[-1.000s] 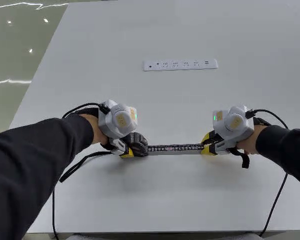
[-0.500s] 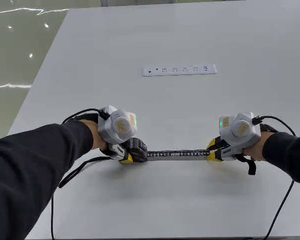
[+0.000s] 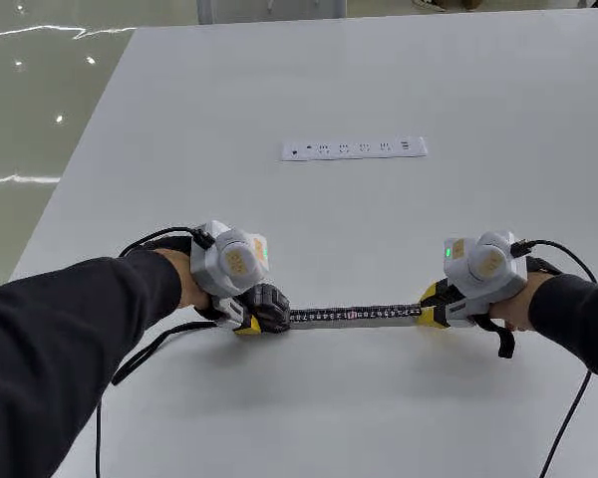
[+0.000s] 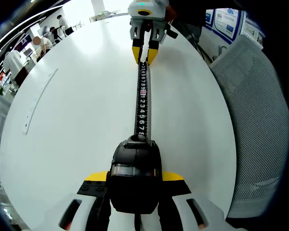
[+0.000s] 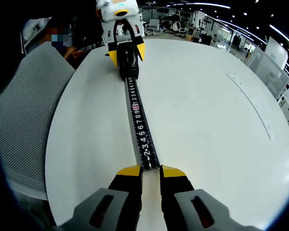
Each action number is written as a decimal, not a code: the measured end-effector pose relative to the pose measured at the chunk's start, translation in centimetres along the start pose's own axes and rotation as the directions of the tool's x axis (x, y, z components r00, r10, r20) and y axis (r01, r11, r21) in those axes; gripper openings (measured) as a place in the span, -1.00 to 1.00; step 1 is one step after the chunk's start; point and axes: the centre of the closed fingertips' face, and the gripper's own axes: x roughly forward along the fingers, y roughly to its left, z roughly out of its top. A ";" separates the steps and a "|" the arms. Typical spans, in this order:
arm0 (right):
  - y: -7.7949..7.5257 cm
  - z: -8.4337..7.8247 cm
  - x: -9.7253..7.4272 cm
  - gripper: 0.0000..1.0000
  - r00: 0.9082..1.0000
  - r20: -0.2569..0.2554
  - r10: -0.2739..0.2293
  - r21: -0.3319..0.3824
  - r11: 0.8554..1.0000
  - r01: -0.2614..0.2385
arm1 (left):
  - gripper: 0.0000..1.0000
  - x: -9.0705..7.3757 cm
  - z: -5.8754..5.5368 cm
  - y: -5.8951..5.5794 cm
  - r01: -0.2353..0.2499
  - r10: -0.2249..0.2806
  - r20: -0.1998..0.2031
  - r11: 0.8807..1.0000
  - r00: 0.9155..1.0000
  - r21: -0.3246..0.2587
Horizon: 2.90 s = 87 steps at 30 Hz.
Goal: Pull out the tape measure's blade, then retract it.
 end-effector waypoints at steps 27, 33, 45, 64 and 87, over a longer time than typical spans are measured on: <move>0.1 -0.2 -0.3 -0.83 0.999 -0.006 0.043 -0.079 0.996 -0.044 | -0.33 0.0 0.0 0.0 -0.008 0.008 0.012 1.000 1.000 -0.006; 0.2 -1.0 -0.8 -0.83 0.999 -0.002 0.034 -0.051 0.998 -0.034 | -0.33 0.0 0.0 0.0 -0.008 0.008 0.009 1.000 1.000 -0.008; 0.1 -1.3 -1.5 -0.83 1.000 -0.014 0.027 -0.033 0.999 -0.027 | -0.33 -0.1 0.0 0.0 -0.010 0.010 0.010 1.000 1.000 -0.006; -0.4 -2.7 -2.1 -0.81 0.999 -0.031 0.009 -0.020 1.000 -0.009 | -0.33 0.0 0.0 0.0 -0.008 0.008 0.012 1.000 1.000 -0.009; -0.4 -2.6 -2.0 -0.74 0.996 -0.093 -0.002 -0.039 0.999 -0.002 | -0.28 0.2 0.4 0.2 -0.047 0.050 0.091 0.998 0.995 -0.044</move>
